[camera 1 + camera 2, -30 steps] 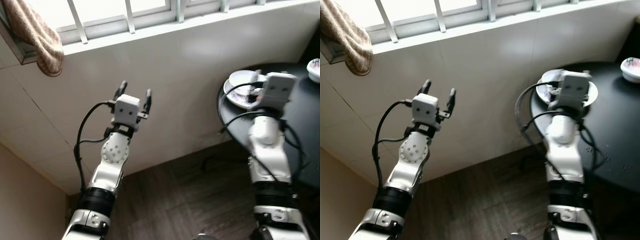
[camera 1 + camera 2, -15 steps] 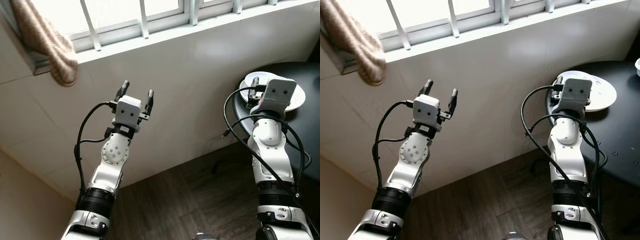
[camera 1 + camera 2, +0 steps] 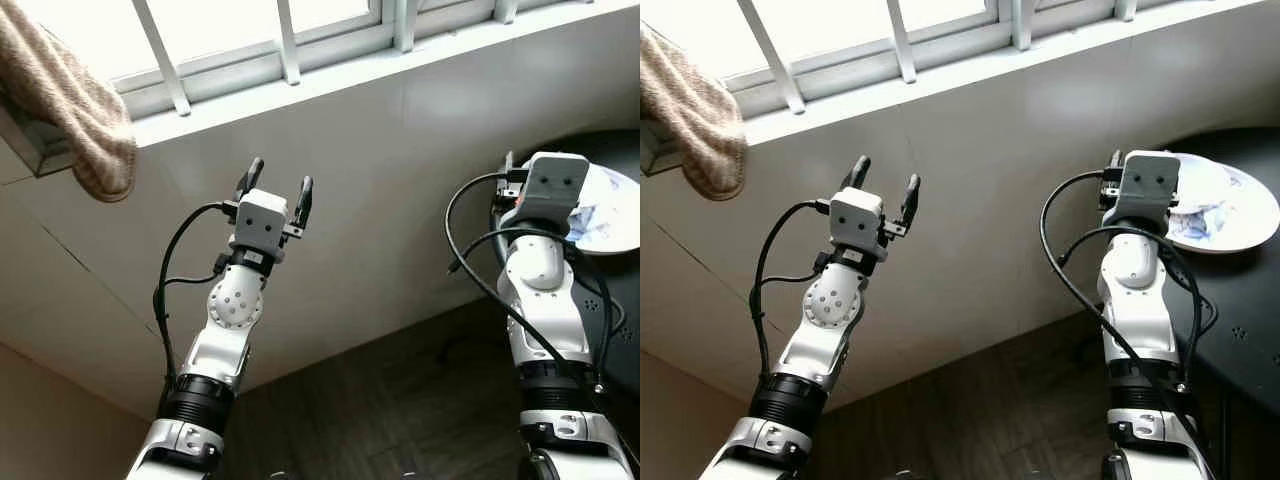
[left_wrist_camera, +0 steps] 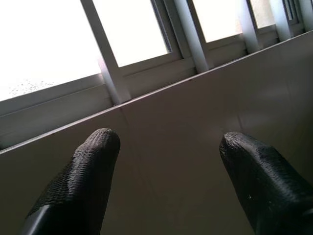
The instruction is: Kitchen organization
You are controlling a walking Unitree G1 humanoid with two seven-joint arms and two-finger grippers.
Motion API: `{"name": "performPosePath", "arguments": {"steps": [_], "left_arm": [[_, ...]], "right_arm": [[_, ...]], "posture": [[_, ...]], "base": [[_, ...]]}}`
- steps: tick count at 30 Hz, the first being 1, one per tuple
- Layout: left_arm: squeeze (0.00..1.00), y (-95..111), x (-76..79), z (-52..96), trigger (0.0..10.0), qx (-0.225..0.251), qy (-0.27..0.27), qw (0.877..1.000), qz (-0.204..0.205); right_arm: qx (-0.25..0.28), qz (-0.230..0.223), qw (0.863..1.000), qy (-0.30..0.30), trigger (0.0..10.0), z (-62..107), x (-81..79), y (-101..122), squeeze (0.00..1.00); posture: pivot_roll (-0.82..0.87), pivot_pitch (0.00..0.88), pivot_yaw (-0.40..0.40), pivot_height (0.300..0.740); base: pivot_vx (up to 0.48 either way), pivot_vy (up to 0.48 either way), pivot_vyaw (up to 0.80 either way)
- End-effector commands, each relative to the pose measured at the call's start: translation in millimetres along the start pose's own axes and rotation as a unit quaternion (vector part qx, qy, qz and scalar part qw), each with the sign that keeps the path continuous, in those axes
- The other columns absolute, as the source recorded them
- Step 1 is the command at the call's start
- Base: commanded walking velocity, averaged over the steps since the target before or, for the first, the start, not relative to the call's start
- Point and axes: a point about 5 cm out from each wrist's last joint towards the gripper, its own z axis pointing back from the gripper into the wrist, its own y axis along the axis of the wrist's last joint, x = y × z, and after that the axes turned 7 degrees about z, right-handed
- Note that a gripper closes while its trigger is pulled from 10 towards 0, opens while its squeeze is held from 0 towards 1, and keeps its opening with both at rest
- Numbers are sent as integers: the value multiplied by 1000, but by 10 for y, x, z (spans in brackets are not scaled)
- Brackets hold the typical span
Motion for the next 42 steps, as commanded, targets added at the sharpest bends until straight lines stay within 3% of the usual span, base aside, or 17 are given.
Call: {"name": "performPosePath", "arguments": {"steps": [1,13,21,25,26,27,28,29,34,35,37,39,42], "left_arm": [[0,-13,-86,20,10000,-3,8,1000,-13],[0,-19,-83,21,10000,-5,9,1000,-12],[0,-16,-100,27,10000,-3,13,1000,-7],[0,-47,-93,38,10000,-16,10,1000,-12],[0,-68,-102,53,10000,-23,10,1000,-16],[0,-68,-102,53,10000,-23,10,1000,-16],[0,-99,-116,80,10000,-34,11,999,-23],[0,-110,-117,93,10000,-38,11,999,-27],[0,-217,-125,231,10000,-75,13,996,-43],[0,-217,-125,231,10000,-75,13,996,-43],[0,-278,-146,356,10000,-101,29,993,-45],[0,-309,-153,486,10000,-121,40,991,-51],[0,-337,-195,755,10000,-150,55,985,-59]], "right_arm": [[12,-2,1000,10,10000,6,-72,58,0],[13,0,1000,11,10000,1,-68,67,0],[9,-1,1000,15,10000,3,-76,55,0],[-19,19,997,72,10000,62,-233,-37,0],[-41,38,991,118,10000,136,-362,-107,0],[-41,38,991,118,10000,136,-362,-107,0],[-71,69,978,185,10000,271,-530,-210,0],[-76,81,972,207,10000,331,-581,-241,0],[-41,123,948,292,10000,769,-748,-244,0],[-41,123,948,292,10000,769,-748,-244,0],[-4,157,924,349,10000,1081,-844,-258,0],[18,159,910,382,10000,1294,-876,-241,0],[20,137,932,335,10000,1222,-720,-209,0]], "posture": [[-215,0,78,740],[-217,0,78,740],[-218,0,80,740],[-221,0,80,740],[-233,0,78,740],[-233,0,78,740],[-247,0,69,740],[-260,0,57,740],[-283,0,15,740],[-283,0,15,740],[-269,8,-4,740],[-258,7,-7,740],[-213,0,14,740]], "base": [[0,0,0],[0,-480,0],[0,0,0],[0,0,0],[0,0,0],[0,0,0],[0,0,0],[0,0,0],[0,0,0],[0,0,0],[0,0,0],[0,0,0],[0,0,0]]}}
